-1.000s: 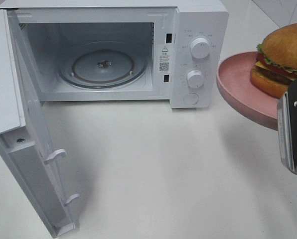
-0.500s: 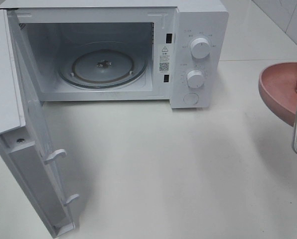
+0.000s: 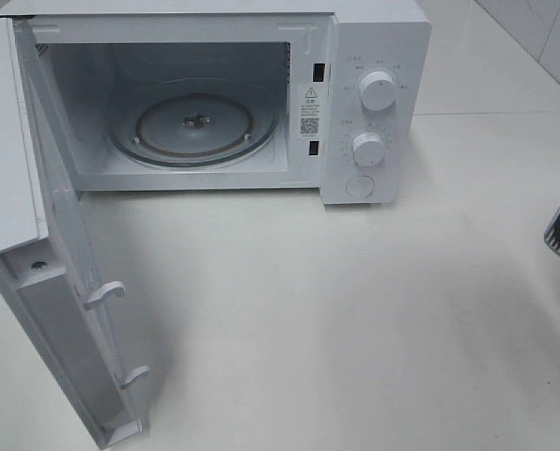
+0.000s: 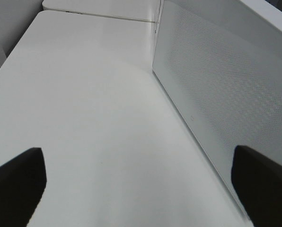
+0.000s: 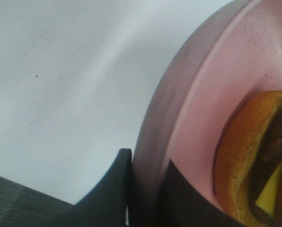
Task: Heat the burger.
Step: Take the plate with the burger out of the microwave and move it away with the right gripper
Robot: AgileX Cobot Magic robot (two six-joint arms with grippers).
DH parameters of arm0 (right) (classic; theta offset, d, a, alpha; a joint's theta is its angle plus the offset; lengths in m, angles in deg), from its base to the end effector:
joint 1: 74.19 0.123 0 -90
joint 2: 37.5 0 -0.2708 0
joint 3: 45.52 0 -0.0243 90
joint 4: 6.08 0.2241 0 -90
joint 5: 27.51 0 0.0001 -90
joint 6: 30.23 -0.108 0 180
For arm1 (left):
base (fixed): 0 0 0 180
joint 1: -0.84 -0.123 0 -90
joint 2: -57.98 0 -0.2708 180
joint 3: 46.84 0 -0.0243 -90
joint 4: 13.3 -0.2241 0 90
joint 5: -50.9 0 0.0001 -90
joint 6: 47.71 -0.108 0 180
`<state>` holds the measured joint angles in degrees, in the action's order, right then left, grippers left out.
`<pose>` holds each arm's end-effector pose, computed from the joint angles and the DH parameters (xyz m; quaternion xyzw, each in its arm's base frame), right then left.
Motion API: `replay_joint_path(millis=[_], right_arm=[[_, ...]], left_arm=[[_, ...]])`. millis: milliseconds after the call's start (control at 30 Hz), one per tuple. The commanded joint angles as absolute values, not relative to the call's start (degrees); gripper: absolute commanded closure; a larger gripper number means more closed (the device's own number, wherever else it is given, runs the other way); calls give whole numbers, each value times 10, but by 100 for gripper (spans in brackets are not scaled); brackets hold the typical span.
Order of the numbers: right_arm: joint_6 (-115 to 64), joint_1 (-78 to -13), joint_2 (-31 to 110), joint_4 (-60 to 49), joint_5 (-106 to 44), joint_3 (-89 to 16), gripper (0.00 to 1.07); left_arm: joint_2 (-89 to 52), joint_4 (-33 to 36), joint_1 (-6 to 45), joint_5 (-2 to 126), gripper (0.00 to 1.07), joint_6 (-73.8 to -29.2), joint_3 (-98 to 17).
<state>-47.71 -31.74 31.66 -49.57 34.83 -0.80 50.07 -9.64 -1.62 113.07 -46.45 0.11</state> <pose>0.1449 0.0432 0.2238 -0.3580 0.8716 -0.2737 0.1932 -0.0026 -0.0062 0.2601 -0.0256 0.8520 -0.0264 0.5223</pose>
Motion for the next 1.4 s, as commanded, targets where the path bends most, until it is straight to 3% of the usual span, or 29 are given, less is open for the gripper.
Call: replay_joint_path(millis=[33,600,1400], right_arm=[[-514,-319,326,-544,362,-12,107],[-775,-319,455,-572,388,-12,107],[-880,-321,613,-585,284,3,107]], left_arm=[[506,-96,-16,1123,7,-465,3],[506,-96,-16,1123,7,-465,3],[506,-96,-16,1123,7,-465,3]])
